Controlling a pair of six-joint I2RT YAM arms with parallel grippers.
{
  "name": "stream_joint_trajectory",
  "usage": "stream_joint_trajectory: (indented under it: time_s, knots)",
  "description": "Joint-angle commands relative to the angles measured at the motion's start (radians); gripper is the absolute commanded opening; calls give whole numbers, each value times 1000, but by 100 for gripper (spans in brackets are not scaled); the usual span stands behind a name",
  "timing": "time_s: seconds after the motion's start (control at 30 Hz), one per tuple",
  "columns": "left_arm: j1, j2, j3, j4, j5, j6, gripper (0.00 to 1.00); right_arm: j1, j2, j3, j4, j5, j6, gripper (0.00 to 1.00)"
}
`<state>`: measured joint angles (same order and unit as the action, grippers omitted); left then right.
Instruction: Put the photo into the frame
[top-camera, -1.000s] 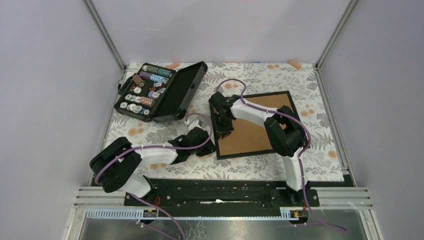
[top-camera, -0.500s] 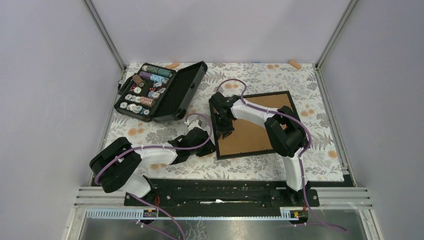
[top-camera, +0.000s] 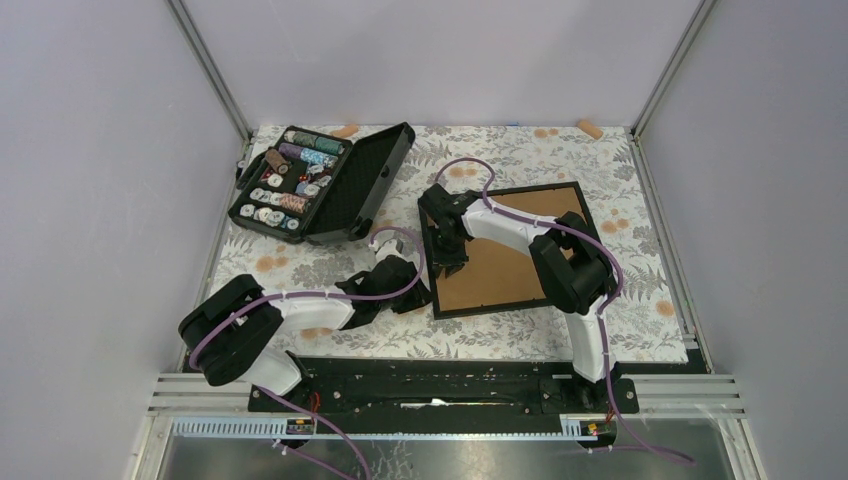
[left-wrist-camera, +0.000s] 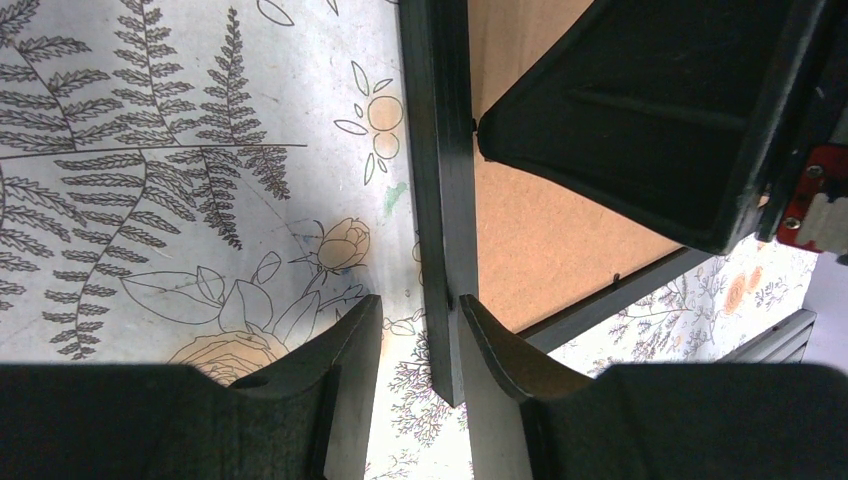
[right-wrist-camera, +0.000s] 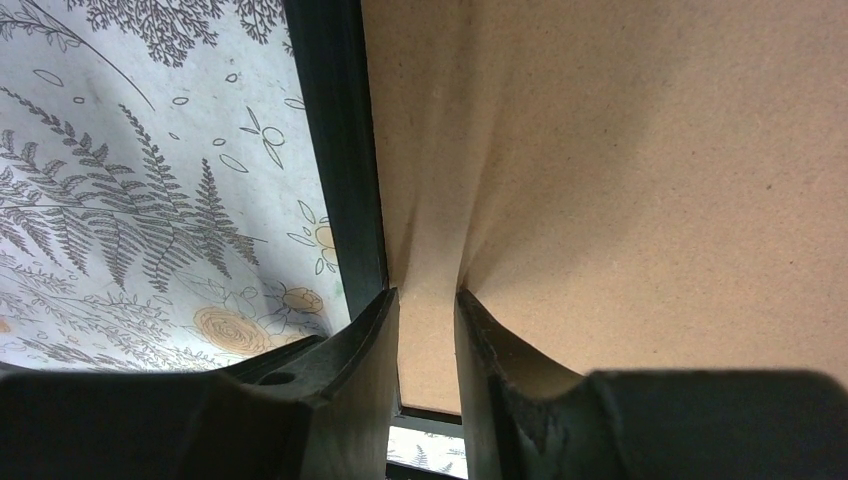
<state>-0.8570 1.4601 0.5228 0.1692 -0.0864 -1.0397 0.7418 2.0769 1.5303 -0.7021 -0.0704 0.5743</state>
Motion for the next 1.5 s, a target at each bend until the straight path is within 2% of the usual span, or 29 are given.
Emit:
stream_joint_trajectory:
  time_s: [0.0, 0.53, 0.83, 1.1, 1.2, 1.27, 1.3, 1.37, 1.4, 1.47]
  knots:
    - [-2, 4, -39, -70, -18, 24, 39, 10, 28, -47, 54, 34, 35, 35]
    - [0, -6, -41, -75, -21, 32, 39, 10, 73, -52, 56, 56, 59, 36]
    - [11, -15, -49, -78, -23, 38, 39, 27, 136, -4, -61, 218, 40, 31]
    - [15, -15, -53, -79, -21, 38, 39, 39, 191, -1, -113, 296, 23, 30]
    - [16, -13, -54, -88, -27, 38, 39, 32, 166, -33, -104, 298, 18, 30]
    - [18, 2, -42, -92, -21, 37, 40, 22, 134, -74, -51, 246, 19, 29]
    - [17, 11, -30, -97, -18, 42, 45, 15, 126, -93, -19, 192, 23, 28]
    - [12, 34, -4, -111, -23, 50, 63, 11, 122, -103, 4, 166, 31, 23]
    - [11, 53, 11, -132, -28, 49, 64, 10, 123, -101, 4, 161, 31, 19]
    - [12, 90, 28, -166, -42, 29, 59, 10, 123, -94, 2, 155, 33, 13]
